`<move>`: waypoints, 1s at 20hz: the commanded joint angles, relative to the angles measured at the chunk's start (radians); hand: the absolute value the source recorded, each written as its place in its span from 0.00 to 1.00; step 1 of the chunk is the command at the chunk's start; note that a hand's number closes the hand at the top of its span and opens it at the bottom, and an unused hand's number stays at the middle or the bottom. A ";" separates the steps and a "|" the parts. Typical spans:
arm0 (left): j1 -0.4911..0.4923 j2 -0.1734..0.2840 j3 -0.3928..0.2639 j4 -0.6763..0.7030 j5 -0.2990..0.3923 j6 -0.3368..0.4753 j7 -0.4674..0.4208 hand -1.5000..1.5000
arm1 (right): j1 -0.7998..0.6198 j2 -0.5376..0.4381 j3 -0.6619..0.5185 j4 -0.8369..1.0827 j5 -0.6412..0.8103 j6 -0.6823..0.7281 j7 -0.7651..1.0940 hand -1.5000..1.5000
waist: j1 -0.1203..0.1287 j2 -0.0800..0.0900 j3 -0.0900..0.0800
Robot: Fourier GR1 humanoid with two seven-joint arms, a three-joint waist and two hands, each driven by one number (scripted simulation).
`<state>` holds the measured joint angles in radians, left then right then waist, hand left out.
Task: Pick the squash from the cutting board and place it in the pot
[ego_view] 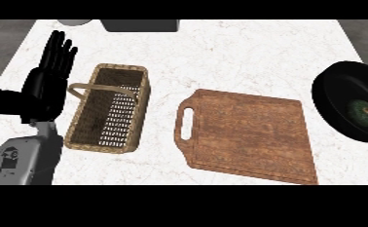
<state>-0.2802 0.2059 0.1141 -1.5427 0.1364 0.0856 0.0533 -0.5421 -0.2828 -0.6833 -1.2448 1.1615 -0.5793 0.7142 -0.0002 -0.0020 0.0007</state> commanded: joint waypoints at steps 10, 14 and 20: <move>0.010 0.010 0.035 0.033 0.015 -0.024 -0.021 0.50 | 0.285 0.129 -0.029 -0.431 -0.213 -0.212 -0.072 0.00 | -0.008 0.000 -0.001; 0.018 -0.026 -0.002 0.019 -0.012 0.002 -0.012 0.50 | 0.460 0.154 -0.048 -0.640 -0.368 -0.166 -0.124 0.00 | -0.018 -0.002 -0.001; -0.008 -0.021 0.001 -0.017 -0.012 0.009 0.035 0.50 | 0.673 0.196 -0.113 -0.820 -0.497 -0.120 -0.143 0.00 | -0.013 -0.001 0.000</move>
<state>-0.2762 0.1925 0.1255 -1.5419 0.1210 0.0909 0.0455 0.0080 -0.1083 -0.7565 -1.9634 0.7697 -0.7130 0.5965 -0.0129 -0.0050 0.0010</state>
